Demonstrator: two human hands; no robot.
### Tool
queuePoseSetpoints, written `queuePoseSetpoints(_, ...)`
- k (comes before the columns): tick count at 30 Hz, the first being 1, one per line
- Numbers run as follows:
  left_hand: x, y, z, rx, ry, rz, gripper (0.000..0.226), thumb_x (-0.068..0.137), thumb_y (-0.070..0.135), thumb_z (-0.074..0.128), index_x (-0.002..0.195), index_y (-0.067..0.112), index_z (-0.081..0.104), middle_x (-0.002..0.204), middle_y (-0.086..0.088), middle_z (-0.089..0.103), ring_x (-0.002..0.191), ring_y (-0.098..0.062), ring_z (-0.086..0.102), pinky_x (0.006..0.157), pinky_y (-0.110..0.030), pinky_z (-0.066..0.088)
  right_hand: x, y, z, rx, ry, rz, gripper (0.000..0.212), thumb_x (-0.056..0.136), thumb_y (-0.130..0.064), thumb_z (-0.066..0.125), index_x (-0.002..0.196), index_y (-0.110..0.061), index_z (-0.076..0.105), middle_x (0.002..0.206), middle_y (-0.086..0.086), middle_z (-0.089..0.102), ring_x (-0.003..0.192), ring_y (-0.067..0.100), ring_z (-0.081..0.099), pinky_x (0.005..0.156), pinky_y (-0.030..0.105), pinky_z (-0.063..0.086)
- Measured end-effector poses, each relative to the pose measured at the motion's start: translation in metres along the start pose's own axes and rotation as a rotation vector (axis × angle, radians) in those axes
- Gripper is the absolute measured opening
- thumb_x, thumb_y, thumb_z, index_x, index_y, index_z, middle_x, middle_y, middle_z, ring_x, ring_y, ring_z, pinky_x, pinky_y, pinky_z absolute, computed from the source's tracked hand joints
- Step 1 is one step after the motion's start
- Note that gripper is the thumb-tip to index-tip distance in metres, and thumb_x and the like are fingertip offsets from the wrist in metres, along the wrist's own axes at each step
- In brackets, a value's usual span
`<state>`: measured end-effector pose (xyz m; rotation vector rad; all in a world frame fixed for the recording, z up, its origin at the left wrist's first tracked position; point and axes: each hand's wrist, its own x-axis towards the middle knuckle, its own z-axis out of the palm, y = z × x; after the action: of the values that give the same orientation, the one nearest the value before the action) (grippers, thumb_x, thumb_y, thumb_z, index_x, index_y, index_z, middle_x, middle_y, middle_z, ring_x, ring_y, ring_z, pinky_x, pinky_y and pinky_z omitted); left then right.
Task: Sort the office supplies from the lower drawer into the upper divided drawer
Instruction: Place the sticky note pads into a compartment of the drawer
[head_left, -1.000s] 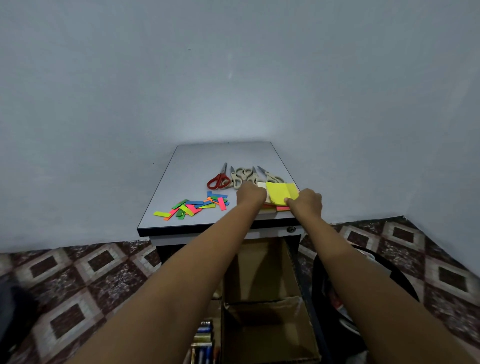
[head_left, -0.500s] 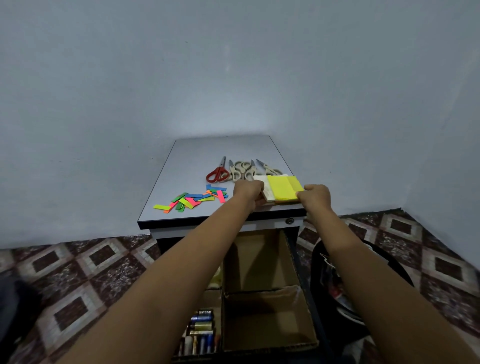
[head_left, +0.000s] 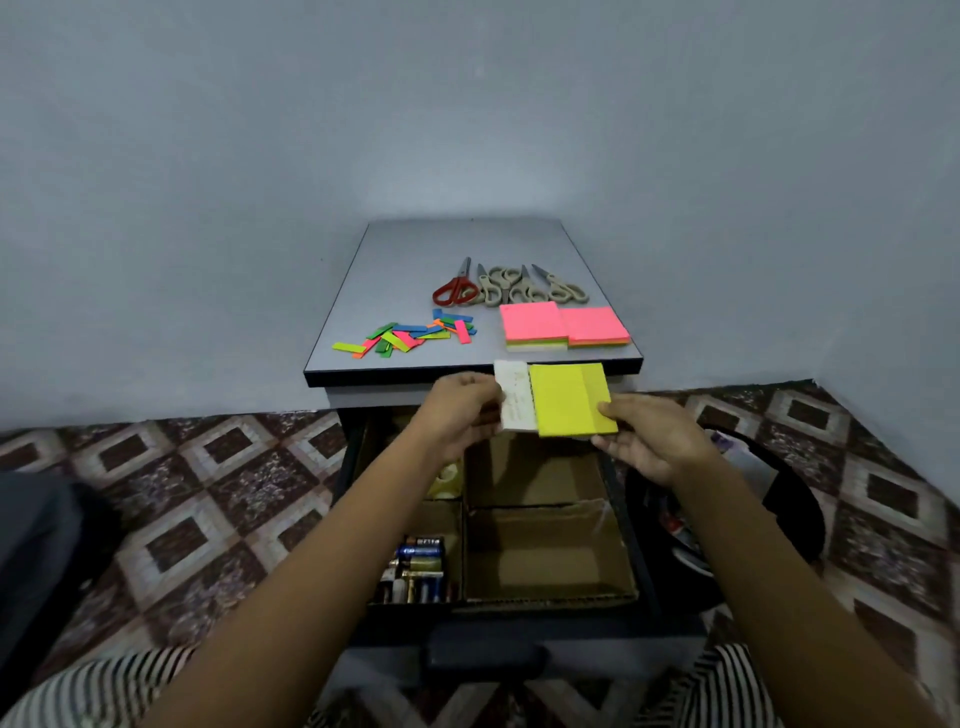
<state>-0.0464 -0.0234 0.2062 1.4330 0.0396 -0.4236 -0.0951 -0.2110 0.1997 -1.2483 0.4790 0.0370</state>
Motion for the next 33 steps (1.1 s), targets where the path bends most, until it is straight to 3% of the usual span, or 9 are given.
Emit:
queuePoseSetpoints(3,-0.021,-0.033,-0.016,0.016,0.027,-0.062,0.011,0.091,-0.002,0.049,0.089,0.007,0.056,0.089,-0.012,0.064,0.081,-0.021,0.062,0.060,-0.025,0.051,-0.017,0.038,-0.007,-0.078,-0.041,0.059,0.011,0.096,-0.002,0.045,0.103,-0.002,0.053,0.087,0.009,0.061,0.075,0.020,0.059,0.052,0.019,0.054)
queuePoseSetpoints(5,-0.031,-0.052,-0.024,0.013,0.059,-0.117,0.011,0.091,-0.003,0.049,0.096,0.005,0.055,0.090,-0.012,0.064,0.080,-0.021,0.063,0.060,-0.025,0.051,-0.024,0.059,-0.010,-0.111,-0.055,0.120,0.011,0.096,-0.001,0.046,0.100,-0.004,0.055,0.088,0.009,0.062,0.076,0.019,0.059,0.054,0.020,0.054)
queuePoseSetpoints(11,-0.048,-0.085,-0.047,0.008,0.125,-0.174,0.012,0.092,-0.005,0.046,0.090,0.003,0.055,0.088,-0.012,0.065,0.077,-0.021,0.064,0.071,-0.033,0.052,-0.033,0.094,-0.011,-0.146,-0.084,0.224,0.012,0.094,0.002,0.047,0.090,-0.007,0.054,0.094,0.012,0.061,0.082,0.023,0.060,0.069,0.032,0.051)
queuePoseSetpoints(14,-0.052,-0.088,-0.057,-0.005,0.155,-0.174,0.012,0.093,-0.004,0.045,0.095,0.001,0.056,0.091,-0.012,0.065,0.081,-0.022,0.064,0.077,-0.035,0.053,-0.030,0.099,-0.010,-0.283,-0.072,0.201,0.011,0.092,0.005,0.051,0.090,-0.006,0.051,0.105,0.017,0.060,0.090,0.028,0.063,0.065,0.033,0.052)
queuePoseSetpoints(17,-0.054,-0.089,-0.065,-0.026,0.171,-0.181,0.013,0.093,-0.003,0.046,0.092,0.002,0.058,0.091,-0.012,0.065,0.082,-0.023,0.063,0.075,-0.034,0.052,-0.028,0.101,-0.006,-0.449,-0.063,0.197,0.007,0.090,0.006,0.052,0.092,-0.001,0.053,0.110,0.023,0.060,0.103,0.036,0.061,0.077,0.041,0.054)
queuePoseSetpoints(23,-0.055,-0.085,-0.074,-0.049,0.207,-0.153,0.016,0.093,-0.004,0.046,0.085,0.004,0.058,0.088,-0.010,0.065,0.080,-0.022,0.062,0.075,-0.034,0.052,-0.029,0.103,0.000,-0.619,-0.070,0.247,0.017,0.090,0.007,0.053,0.079,-0.006,0.050,0.099,0.021,0.059,0.091,0.031,0.060,0.081,0.041,0.051)
queuePoseSetpoints(27,-0.053,-0.084,-0.078,-0.048,0.213,-0.138,0.018,0.093,-0.003,0.046,0.082,0.006,0.058,0.089,-0.010,0.065,0.080,-0.021,0.063,0.068,-0.030,0.053,-0.026,0.104,0.003,-0.666,-0.064,0.281,0.016,0.089,0.009,0.052,0.082,-0.004,0.048,0.089,0.018,0.058,0.079,0.028,0.059,0.064,0.035,0.052)
queuePoseSetpoints(29,-0.052,-0.084,-0.079,-0.034,0.207,-0.133,0.018,0.093,-0.002,0.047,0.083,0.007,0.059,0.090,-0.009,0.065,0.080,-0.019,0.063,0.065,-0.028,0.054,-0.023,0.104,0.004,-0.724,-0.073,0.284,0.022,0.089,0.009,0.053,0.075,-0.006,0.046,0.082,0.015,0.056,0.081,0.028,0.059,0.065,0.035,0.053)
queuePoseSetpoints(33,-0.051,-0.082,-0.082,-0.009,0.191,-0.102,0.017,0.093,-0.001,0.047,0.084,0.007,0.060,0.092,-0.009,0.065,0.083,-0.020,0.064,0.071,-0.030,0.055,-0.016,0.108,0.003,-0.908,-0.065,0.277,0.031,0.089,0.006,0.056,0.064,-0.008,0.043,0.069,0.008,0.048,0.064,0.017,0.051,0.066,0.030,0.051)
